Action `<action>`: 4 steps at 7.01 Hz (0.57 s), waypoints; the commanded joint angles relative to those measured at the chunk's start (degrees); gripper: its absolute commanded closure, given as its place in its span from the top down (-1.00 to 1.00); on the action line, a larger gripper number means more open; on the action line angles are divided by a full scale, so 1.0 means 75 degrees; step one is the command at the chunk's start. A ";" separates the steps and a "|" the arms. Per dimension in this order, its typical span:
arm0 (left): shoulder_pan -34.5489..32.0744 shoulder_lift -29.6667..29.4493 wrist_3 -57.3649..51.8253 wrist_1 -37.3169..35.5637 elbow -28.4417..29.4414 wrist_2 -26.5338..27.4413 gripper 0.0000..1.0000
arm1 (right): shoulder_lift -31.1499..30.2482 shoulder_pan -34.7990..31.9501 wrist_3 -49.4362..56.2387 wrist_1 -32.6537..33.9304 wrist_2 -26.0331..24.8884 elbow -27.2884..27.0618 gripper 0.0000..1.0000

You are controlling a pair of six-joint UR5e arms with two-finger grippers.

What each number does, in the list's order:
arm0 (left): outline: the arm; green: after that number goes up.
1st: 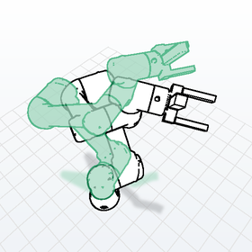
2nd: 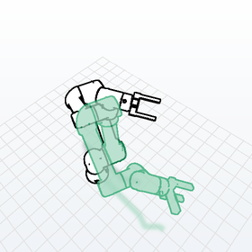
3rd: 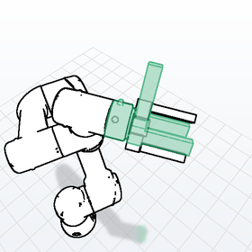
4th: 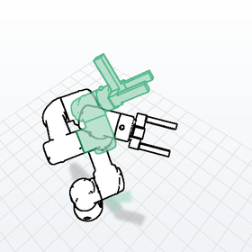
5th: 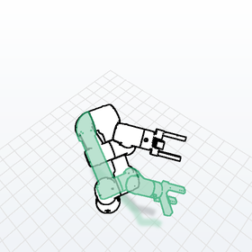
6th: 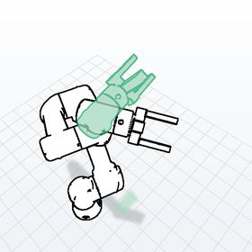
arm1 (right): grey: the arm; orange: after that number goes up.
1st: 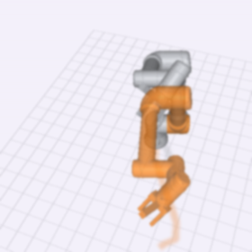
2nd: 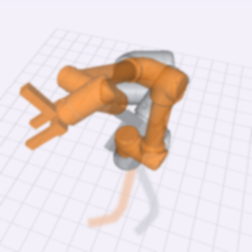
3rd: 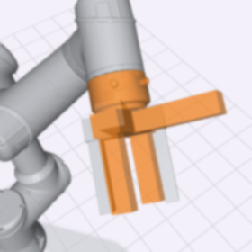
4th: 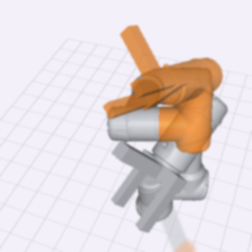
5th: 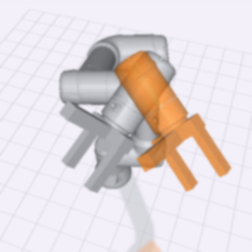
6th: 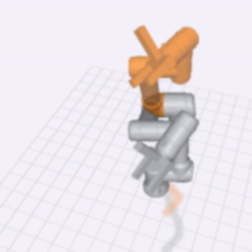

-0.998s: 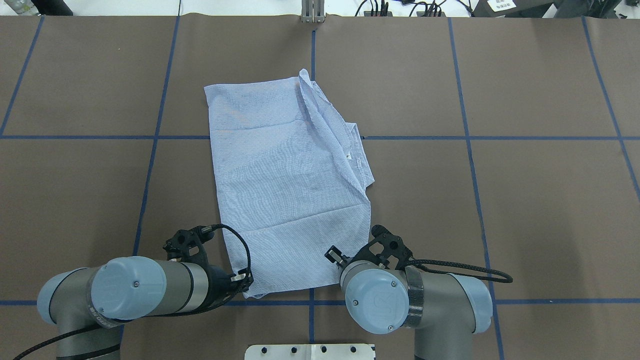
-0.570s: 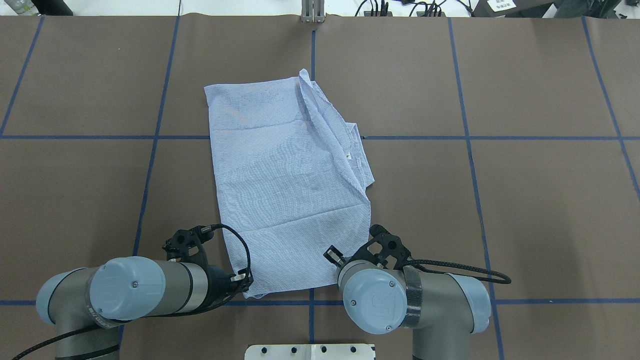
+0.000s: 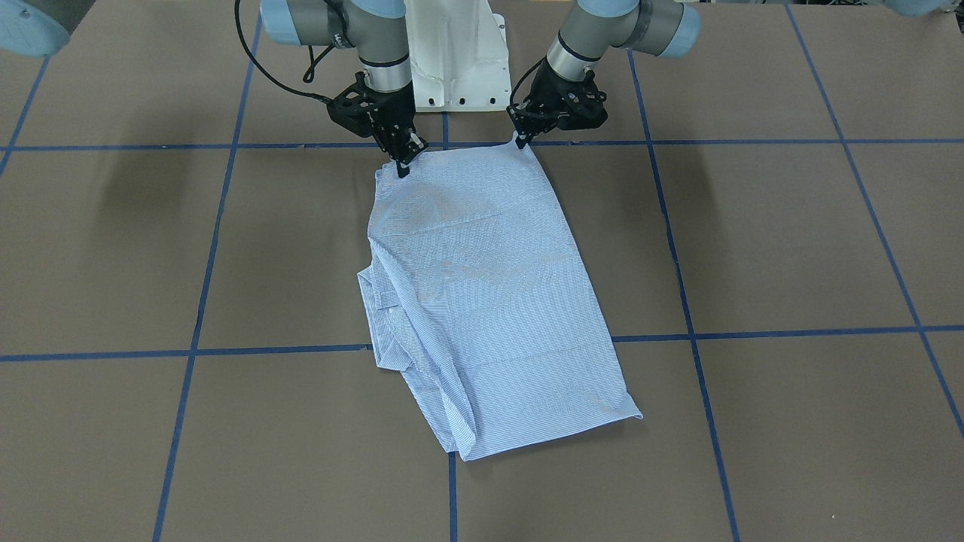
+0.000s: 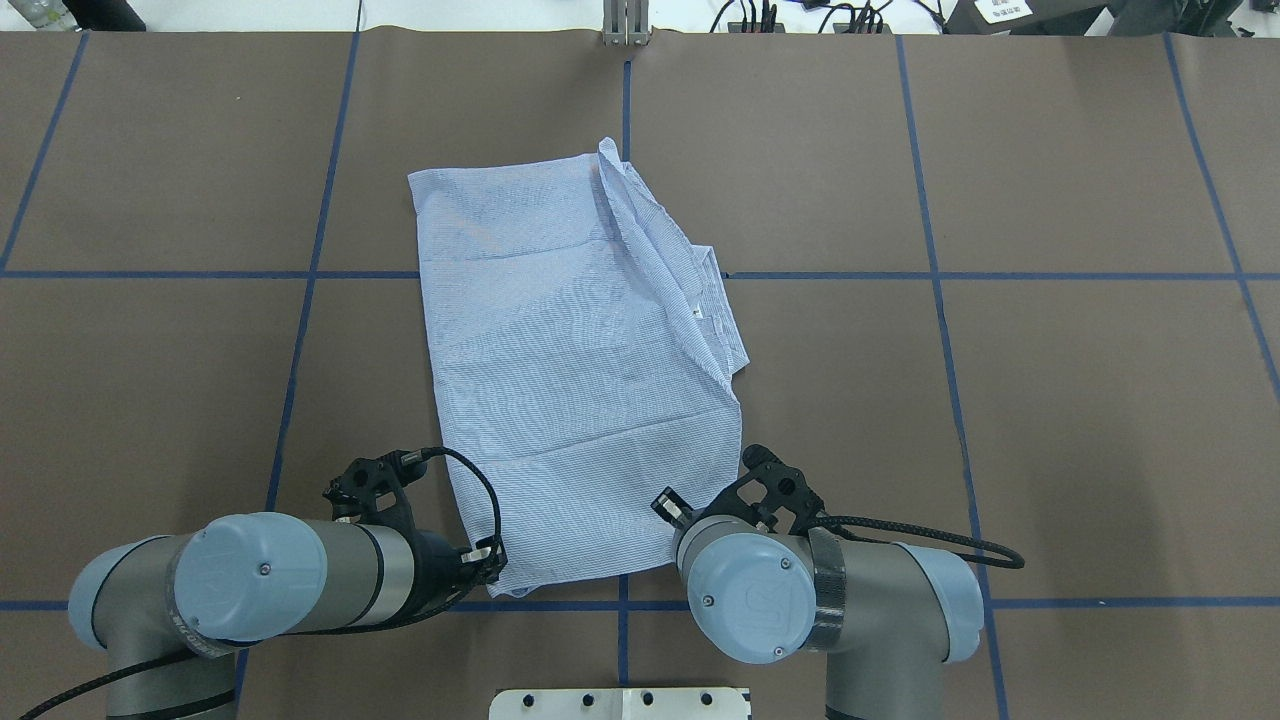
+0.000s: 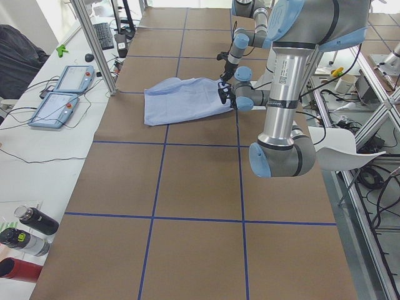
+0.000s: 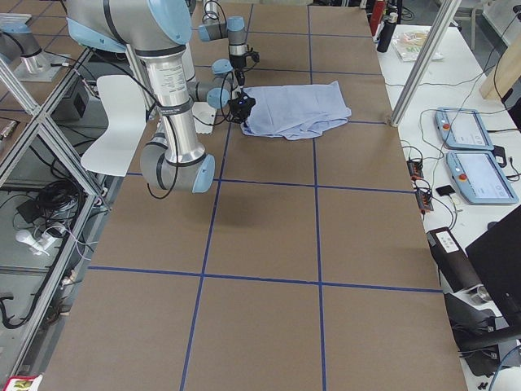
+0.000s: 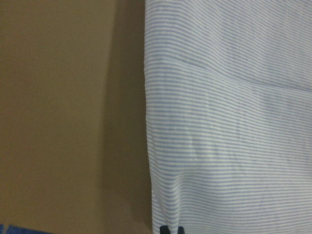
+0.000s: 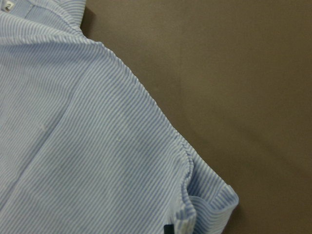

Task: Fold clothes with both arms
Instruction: 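Grasp the near shirt edge with both grippers and lift it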

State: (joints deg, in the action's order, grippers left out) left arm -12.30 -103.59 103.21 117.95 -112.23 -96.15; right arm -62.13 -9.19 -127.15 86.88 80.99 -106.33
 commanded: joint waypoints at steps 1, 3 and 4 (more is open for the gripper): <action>0.0000 0.0007 -0.0003 0.0000 -0.0233 -0.0035 -1.00 | -0.0059 -0.0157 0.0055 0.0076 0.0065 -0.0421 -1.00; 0.0000 0.0019 0.0008 -0.0023 -0.0853 -0.0059 -1.00 | -0.0443 -0.0158 0.0021 0.0112 0.0077 -0.1369 -1.00; 0.0035 0.0042 0.0020 -0.0128 -0.1239 -0.0059 -1.00 | -0.0655 0.0063 -0.0026 0.0796 0.0077 -0.2232 -1.00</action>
State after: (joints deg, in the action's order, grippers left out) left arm -12.28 -103.41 103.26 117.65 -118.22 -96.56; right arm -65.09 -10.06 -127.02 88.80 81.54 -116.36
